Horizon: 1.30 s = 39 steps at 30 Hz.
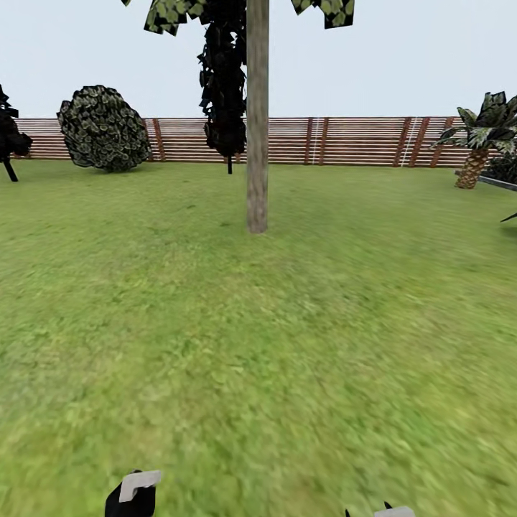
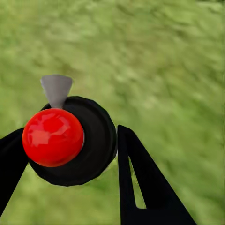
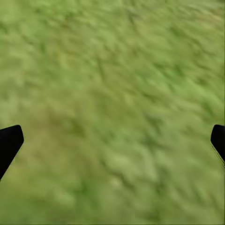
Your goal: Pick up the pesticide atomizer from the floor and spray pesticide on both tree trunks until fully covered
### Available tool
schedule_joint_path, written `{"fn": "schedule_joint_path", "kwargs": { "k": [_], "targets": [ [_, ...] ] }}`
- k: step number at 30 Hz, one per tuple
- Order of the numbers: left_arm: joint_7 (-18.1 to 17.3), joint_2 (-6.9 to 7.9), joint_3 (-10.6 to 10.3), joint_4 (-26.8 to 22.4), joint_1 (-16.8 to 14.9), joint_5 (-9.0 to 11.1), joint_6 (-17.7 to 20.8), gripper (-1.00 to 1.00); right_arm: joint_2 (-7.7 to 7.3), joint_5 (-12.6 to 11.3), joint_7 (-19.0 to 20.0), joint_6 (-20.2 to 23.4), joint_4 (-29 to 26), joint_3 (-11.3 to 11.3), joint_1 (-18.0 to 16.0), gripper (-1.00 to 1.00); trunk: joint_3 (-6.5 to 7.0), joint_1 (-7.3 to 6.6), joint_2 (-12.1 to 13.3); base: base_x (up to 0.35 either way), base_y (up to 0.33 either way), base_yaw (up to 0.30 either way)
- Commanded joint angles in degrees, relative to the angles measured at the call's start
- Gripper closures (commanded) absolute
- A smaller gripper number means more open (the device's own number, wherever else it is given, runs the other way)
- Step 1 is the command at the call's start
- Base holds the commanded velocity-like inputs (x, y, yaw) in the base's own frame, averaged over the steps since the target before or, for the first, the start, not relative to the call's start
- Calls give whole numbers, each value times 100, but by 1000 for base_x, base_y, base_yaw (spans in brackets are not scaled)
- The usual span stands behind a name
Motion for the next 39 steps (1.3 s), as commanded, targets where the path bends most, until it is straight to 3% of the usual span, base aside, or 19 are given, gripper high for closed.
{"fn": "schedule_joint_path", "kwargs": {
  "k": [1, 39],
  "targets": [
    [-4, 0, 1, -1, 0, 0, 0, 100, 0, 0, 0, 1, 0, 0, 0, -100, 0, 0, 0, 338, 0, 0],
    [-4, 0, -4, -1, 0, 0, 0, 100, 0, 0, 0, -1, 0, 0, 0, -100, 0, 0, 0, 338, 0, 0]
  ]
}}
